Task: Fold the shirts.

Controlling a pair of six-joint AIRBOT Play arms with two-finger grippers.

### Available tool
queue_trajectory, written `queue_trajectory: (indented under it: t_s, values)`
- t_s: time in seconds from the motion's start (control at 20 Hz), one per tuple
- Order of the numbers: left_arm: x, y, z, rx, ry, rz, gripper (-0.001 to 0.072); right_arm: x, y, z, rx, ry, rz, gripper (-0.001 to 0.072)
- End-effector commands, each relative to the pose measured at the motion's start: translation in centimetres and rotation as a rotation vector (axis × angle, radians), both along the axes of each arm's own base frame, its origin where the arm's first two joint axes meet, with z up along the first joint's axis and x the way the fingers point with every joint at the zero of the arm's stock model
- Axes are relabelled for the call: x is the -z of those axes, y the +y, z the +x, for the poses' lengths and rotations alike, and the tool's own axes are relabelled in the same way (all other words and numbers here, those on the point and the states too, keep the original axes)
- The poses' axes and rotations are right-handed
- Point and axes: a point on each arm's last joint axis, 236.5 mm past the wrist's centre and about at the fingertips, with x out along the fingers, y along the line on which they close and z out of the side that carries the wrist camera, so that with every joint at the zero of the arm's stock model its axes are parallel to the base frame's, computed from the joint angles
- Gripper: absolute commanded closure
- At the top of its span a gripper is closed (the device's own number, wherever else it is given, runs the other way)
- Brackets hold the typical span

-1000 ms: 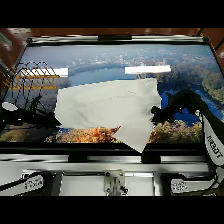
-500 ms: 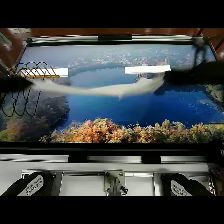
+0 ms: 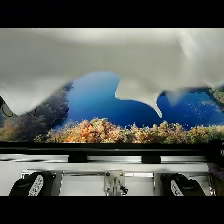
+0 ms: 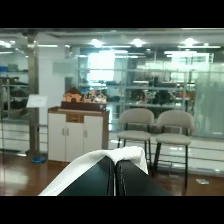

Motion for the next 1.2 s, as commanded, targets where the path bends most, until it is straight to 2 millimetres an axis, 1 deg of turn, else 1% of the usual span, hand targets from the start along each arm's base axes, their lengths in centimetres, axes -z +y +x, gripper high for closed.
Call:
queue_trajectory:
  t_s: [0.0,0.1,0.2,0.25,0.3,0.35,0.45,0.5,0.55,0.6,0.65,0.7,0.75,0.8,0.85,0.9,0.95,1.05,1.15]
  values:
    - [2.8,-0.5,-2.4,-0.040,0.103,0.039,0.0669,0.9,-2.3,-3.3,0.114,0.037,-0.006,0.0649]
    - [5.2,0.9,-0.8,-0.091,0.206,0.056,0.0669,3.1,-3.3,-1.8,0.162,0.137,-0.023,0.0649]
    - [8.2,2.2,1.4,-0.124,0.319,0.057,0.0668,6.3,-4.0,0.8,0.191,0.281,-0.049,0.0649]
    - [9.9,3.0,3.0,-0.135,0.382,0.048,0.0669,8.5,-4.5,2.6,0.206,0.378,-0.064,0.0649]
    - [11.9,3.8,4.7,-0.142,0.448,0.039,0.0669,11.1,-4.9,4.7,0.216,0.491,-0.079,0.0649]
    - [14.4,4.5,6.6,-0.142,0.524,0.023,0.0669,14.0,-5.0,6.7,0.213,0.612,-0.093,0.0649]
    - [20.9,5.7,10.9,-0.124,0.715,-0.019,0.0669,21.2,-5.1,10.9,0.195,0.897,-0.124,0.0649]
    - [24.9,6.4,13.0,-0.114,0.828,-0.044,0.0668,25.4,-5.2,12.9,0.183,1.047,-0.138,0.0649]
    - [29.3,6.9,14.9,-0.102,0.948,-0.072,0.0668,29.2,-5.1,14.8,0.166,1.166,-0.145,0.0648]
    - [33.4,7.4,16.3,-0.091,1.059,-0.096,0.0669,33.2,-4.8,17.0,0.141,1.268,-0.143,0.0649]
    - [37.7,7.8,17.7,-0.076,1.177,-0.110,0.0668,36.6,-4.2,19.1,0.107,1.336,-0.130,0.0649]
    - [41.5,8.0,18.6,-0.056,1.278,-0.115,0.0668,40.1,-3.2,21.7,0.061,1.380,-0.102,0.0649]
    - [45.2,8.2,19.5,-0.037,1.384,-0.134,0.0668,42.9,-2.2,24.1,0.021,1.399,-0.063,0.0649]
    - [48.2,8.2,20.4,-0.017,1.465,-0.155,0.0668,45.5,-1.3,26.8,-0.011,1.402,-0.015,0.0648]
    - [50.6,8.1,21.8,0.002,1.522,-0.173,0.0669,47.6,-0.7,29.4,-0.031,1.393,0.036,0.0648]
    - [52.3,8.0,23.5,0.014,1.537,-0.194,0.0668,49.1,-0.3,31.8,-0.039,1.366,0.083,0.0648]
    - [53.5,7.7,25.8,0.031,1.525,-0.219,0.0668,50.1,-0.3,33.9,-0.034,1.327,0.120,0.0649]
    - [54.5,7.5,30.4,0.030,1.451,-0.282,0.0668,51.2,-1.0,37.4,0.007,1.238,0.185,0.0649]
    - [54.8,7.7,34.2,-0.004,1.362,-0.305,0.0668,51.4,-1.8,39.8,0.040,1.157,0.209,0.0649]
